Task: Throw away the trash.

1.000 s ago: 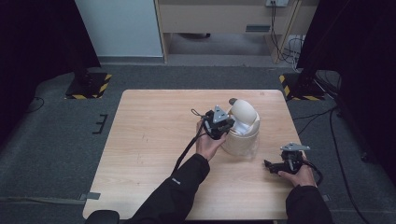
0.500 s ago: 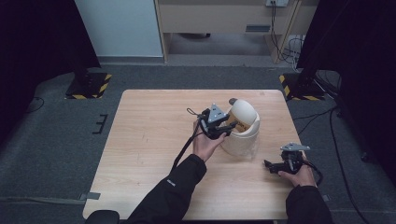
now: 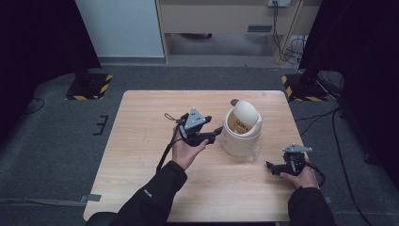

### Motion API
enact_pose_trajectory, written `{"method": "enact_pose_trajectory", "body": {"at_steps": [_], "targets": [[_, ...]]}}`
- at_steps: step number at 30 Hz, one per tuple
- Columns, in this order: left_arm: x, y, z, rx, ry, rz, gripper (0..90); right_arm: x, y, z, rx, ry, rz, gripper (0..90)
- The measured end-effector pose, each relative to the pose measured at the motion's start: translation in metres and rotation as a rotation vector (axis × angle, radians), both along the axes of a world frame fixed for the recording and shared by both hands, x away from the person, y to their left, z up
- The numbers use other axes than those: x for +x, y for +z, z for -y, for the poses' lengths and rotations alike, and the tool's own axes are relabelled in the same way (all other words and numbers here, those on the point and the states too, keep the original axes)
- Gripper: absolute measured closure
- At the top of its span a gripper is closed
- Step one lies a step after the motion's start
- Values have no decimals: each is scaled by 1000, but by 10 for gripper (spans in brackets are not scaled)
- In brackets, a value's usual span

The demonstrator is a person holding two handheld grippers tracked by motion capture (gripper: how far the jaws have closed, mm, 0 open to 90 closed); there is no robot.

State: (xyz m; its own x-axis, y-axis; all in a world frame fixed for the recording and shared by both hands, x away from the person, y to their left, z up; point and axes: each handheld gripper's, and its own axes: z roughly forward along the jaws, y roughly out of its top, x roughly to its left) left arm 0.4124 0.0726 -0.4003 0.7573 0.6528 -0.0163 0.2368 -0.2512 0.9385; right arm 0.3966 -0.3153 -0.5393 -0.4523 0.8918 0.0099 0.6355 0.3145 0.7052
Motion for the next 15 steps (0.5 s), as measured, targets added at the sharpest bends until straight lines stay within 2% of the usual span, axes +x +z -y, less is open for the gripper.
{"method": "enact_pose_trajectory", "body": {"at_steps": [7, 10, 15], "targets": [[-15, -17, -31, 32, 17, -33, 319, 0, 0, 0, 0, 0, 0, 7], [-25, -30, -48, 54, 26, -55, 290, 0, 0, 0, 0, 0, 0, 7], [-34, -42, -63, 59, 33, -86, 264, 0, 0, 0, 0, 0, 0, 7]]}}
